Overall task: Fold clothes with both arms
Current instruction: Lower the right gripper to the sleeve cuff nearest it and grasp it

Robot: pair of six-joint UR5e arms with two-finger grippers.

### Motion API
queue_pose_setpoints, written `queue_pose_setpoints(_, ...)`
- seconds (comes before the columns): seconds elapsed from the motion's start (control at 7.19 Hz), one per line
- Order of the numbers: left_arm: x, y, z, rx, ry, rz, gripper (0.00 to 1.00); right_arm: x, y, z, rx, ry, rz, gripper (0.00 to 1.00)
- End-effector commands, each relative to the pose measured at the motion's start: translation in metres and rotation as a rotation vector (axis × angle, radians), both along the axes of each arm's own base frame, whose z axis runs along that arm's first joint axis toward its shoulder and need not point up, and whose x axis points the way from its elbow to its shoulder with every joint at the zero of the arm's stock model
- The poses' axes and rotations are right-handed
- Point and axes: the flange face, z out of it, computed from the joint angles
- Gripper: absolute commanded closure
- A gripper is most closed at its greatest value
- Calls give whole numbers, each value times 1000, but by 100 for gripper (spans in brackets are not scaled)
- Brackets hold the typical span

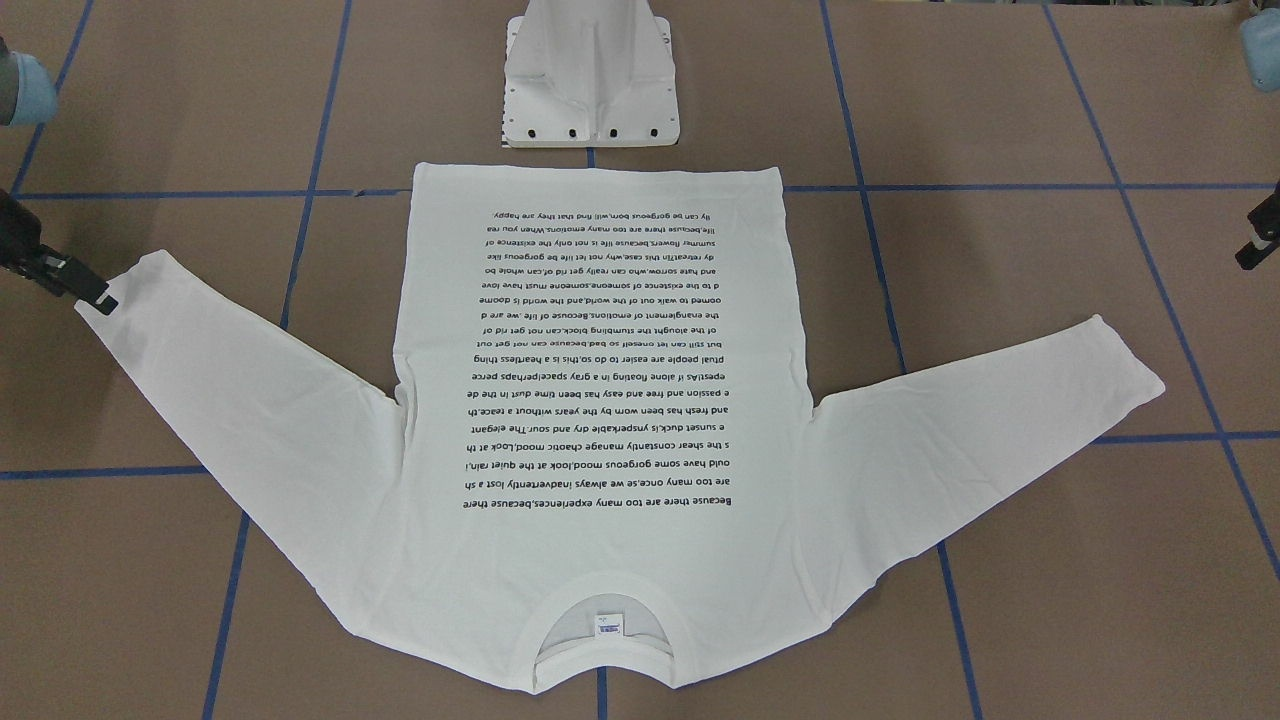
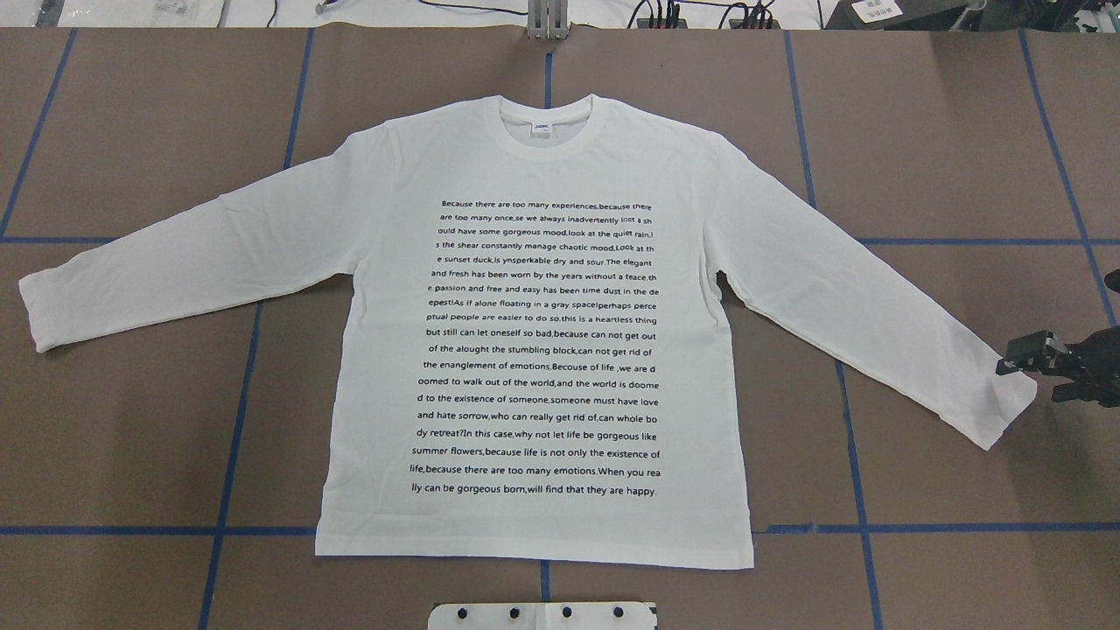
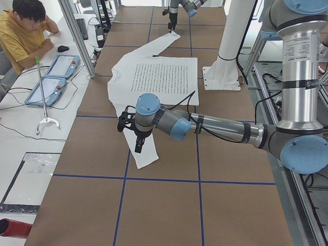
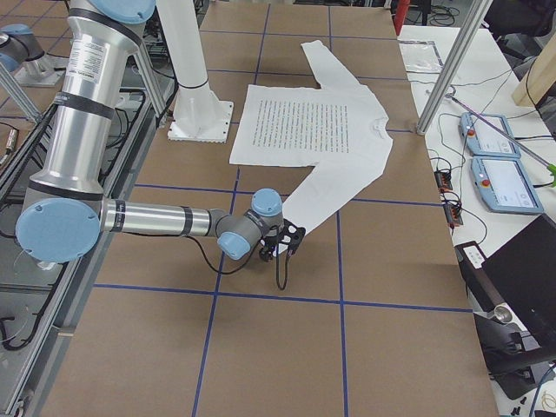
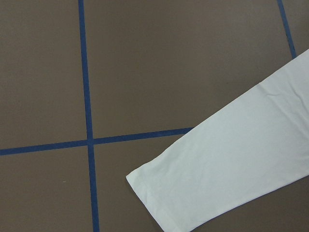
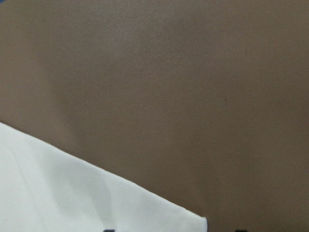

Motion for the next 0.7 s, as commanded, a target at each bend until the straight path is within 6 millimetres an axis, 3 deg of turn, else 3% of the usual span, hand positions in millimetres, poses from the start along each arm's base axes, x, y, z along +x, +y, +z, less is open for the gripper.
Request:
queue_pose_setpoints(0.0, 1, 1, -1, 2, 0, 2, 1, -2, 3, 5, -9, 7, -8, 15)
queue_pose_setpoints(0.28, 0, 4, 0, 0, 0, 2, 1, -2, 4, 8, -26, 9, -1, 75)
queue_pose_setpoints(0.42, 0, 5, 1, -1, 0, 2, 1, -2, 5, 9, -32, 7, -4, 100)
queue_pose_setpoints(0.56, 0, 5, 0, 0, 0, 2, 1, -1, 7, 11, -38, 9, -6, 100)
